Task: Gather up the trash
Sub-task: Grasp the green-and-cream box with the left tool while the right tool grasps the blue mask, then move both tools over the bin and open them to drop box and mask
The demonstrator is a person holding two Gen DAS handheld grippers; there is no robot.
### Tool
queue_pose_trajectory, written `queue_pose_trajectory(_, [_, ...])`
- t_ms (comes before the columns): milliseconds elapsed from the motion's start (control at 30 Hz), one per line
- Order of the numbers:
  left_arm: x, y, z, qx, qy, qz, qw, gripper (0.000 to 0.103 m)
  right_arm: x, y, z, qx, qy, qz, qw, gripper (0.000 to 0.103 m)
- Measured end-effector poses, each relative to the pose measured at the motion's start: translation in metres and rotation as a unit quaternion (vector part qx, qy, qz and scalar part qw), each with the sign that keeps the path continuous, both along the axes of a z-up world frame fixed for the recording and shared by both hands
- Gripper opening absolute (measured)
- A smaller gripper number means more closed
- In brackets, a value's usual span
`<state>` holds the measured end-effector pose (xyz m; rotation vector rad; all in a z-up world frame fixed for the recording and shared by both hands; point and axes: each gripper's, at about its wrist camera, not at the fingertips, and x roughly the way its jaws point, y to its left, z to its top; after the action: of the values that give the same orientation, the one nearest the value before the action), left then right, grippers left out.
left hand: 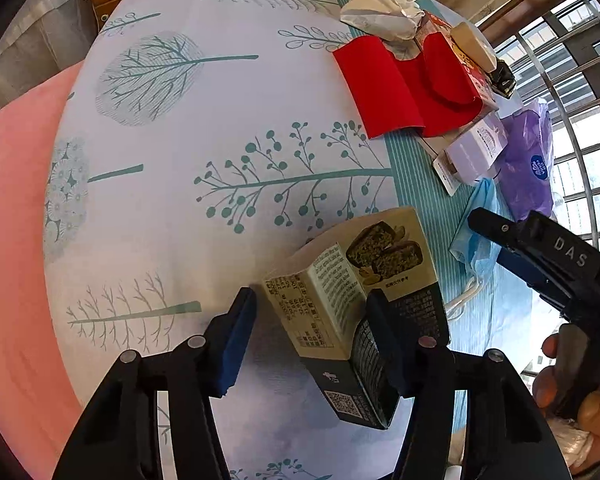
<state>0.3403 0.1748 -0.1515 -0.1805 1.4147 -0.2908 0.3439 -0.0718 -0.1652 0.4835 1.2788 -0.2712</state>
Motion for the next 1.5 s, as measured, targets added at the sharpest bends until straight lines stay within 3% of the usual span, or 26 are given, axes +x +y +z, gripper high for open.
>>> queue_pose_trajectory(67, [0.001,-0.005,0.001,-0.003,-0.004,-0.012,0.9999,0.043,-0.001,0.007,0.0,-0.016,-0.004,0.017,1.0,0.047])
queue_pose_trajectory(167, [0.001,-0.013,0.008,-0.001,-0.021,-0.024,0.9995,0.034,-0.004,0.011,-0.001,-0.02,-0.012,0.033,0.999,0.027])
queue_pose_trajectory(300, [0.0,-0.025,0.019,0.008,-0.042,-0.043,0.9982,0.029,-0.014,-0.006,0.001,0.026,-0.02,0.036,0.999,0.013])
queue_pose_trajectory(533, [-0.015,-0.041,0.049,0.02,-0.084,-0.061,0.9944,0.025,-0.036,-0.023,0.028,0.054,-0.063,0.054,0.995,0.011])
queue_pose_trajectory(867, [-0.059,-0.051,0.103,0.036,-0.149,-0.038,0.9875,0.025,-0.088,-0.053,0.084,0.047,-0.117,0.126,0.984,0.011])
queue_pose_trajectory(1167, [-0.132,-0.08,0.138,0.058,-0.193,0.038,0.9787,0.025,-0.151,-0.084,0.119,0.042,-0.158,0.223,0.961,0.011])
queue_pose_trajectory(1500, [-0.241,-0.124,0.144,0.087,-0.221,0.125,0.9633,0.025,-0.226,-0.132,0.131,0.047,-0.192,0.301,0.933,0.011])
